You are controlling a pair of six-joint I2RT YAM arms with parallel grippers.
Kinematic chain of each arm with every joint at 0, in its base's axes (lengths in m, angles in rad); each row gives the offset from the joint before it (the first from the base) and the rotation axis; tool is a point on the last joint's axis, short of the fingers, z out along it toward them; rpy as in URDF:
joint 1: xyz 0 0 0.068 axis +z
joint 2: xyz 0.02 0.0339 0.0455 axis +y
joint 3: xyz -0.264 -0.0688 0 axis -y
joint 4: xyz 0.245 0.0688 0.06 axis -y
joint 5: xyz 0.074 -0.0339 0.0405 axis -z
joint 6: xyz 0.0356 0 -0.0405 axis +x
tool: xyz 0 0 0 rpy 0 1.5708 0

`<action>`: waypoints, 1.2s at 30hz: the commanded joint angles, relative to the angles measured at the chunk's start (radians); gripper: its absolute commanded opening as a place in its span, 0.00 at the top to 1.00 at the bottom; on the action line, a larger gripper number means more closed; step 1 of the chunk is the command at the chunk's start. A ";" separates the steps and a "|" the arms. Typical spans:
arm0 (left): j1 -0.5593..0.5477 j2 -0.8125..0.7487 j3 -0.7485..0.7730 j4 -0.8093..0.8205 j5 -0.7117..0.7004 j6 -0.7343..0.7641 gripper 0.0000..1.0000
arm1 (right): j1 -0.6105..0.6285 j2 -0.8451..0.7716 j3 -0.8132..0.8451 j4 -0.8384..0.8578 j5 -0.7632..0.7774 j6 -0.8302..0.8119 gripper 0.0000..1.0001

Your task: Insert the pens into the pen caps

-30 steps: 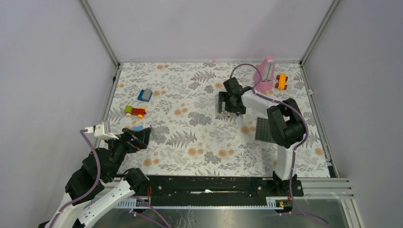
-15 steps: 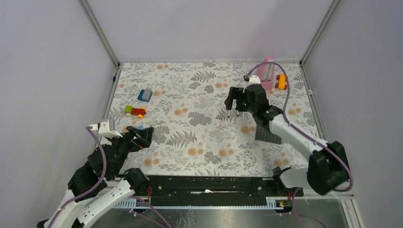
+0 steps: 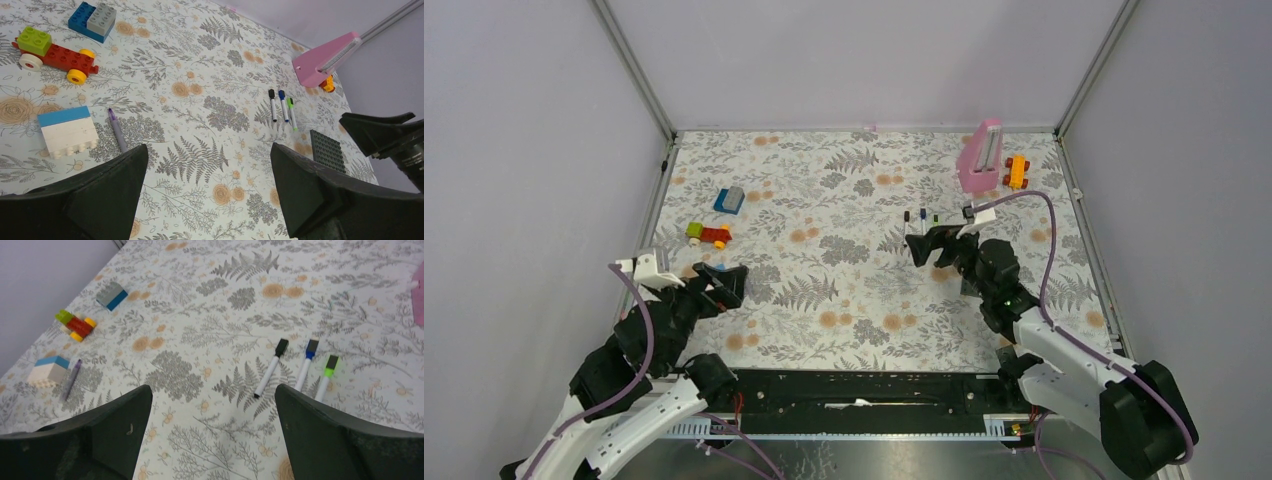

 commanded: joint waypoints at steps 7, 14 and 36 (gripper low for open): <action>0.009 0.059 -0.007 0.021 -0.036 -0.005 0.01 | 0.006 -0.029 -0.104 0.189 0.002 -0.001 0.00; 0.014 0.072 -0.009 0.021 -0.037 -0.005 0.01 | 0.006 -0.013 -0.092 0.189 -0.038 -0.013 0.00; 0.016 0.071 -0.011 0.020 -0.040 -0.008 0.01 | 0.006 -0.028 -0.109 0.213 -0.106 -0.033 0.01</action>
